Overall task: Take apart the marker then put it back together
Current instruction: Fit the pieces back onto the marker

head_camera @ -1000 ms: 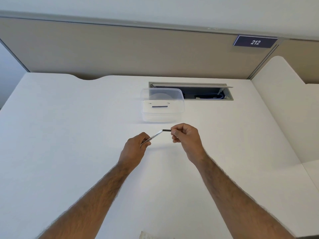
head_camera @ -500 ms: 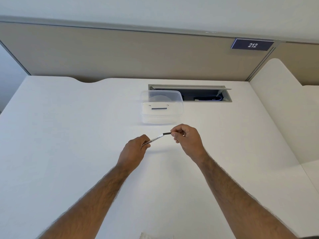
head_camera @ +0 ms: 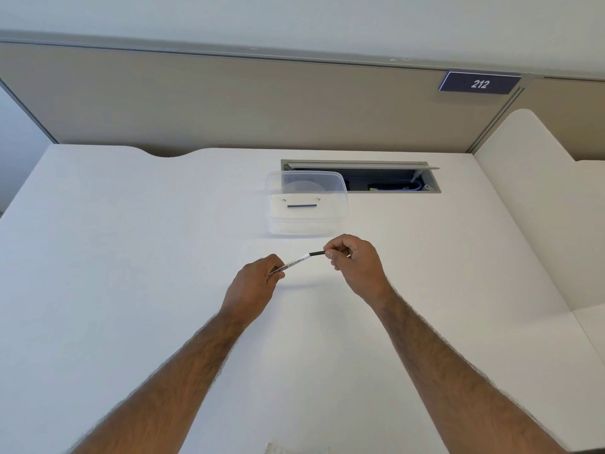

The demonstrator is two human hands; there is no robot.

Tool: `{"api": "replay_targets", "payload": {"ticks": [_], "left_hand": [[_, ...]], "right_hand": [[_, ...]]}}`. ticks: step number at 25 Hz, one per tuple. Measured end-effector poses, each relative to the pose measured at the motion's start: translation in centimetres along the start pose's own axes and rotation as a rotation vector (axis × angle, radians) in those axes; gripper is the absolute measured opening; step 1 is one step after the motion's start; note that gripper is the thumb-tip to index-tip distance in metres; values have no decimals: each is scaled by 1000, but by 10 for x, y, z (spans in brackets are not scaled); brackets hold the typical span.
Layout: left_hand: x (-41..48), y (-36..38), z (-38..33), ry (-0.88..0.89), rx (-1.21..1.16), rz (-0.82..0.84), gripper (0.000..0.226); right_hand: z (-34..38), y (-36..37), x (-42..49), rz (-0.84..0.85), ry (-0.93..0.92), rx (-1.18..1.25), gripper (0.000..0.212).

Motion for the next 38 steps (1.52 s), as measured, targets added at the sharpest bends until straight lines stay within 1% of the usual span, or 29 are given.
{"api": "replay_targets", "payload": {"ticks": [4,8,11,13,16,21,26,31,33,38], "left_hand": [[2,-1,1,93,114,-12,5],[3,-1,-6,132,120,-12,4],[5,-1,-7,123,59,4,3],[6,-3,-7,89,1,18,2],[8,-4,-8,48,-43,35,7],[10,-4,-9,83,-6,58,14],[12,-4,-11,105,38,60,15],[13,2,-14,125,21,197,21],[13,4,-15,133,14,212,24],[16,3,-18,157,-4,208,18]], "right_hand": [[-1,1,0,45,14,-48,17],[-5,6,0,63,49,6,14],[-6,9,-1,50,80,87,10],[-6,8,-1,46,99,140,13],[-7,6,-2,51,126,182,15],[-10,8,-4,41,160,184,14],[-18,11,-7,16,178,179,13],[-17,14,-11,38,182,229,14],[-16,13,-11,39,183,267,15],[-16,11,-9,65,162,239,13]]}}
Point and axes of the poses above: each hand's wrist, its own x-axis towards the middle knuckle, its own y-axis out of the palm, z = x × y, the point moved 2 cm from there along x, towards the middle knuckle, and after that the axes turned 10 degrees about -y, right-handed, at the moved point
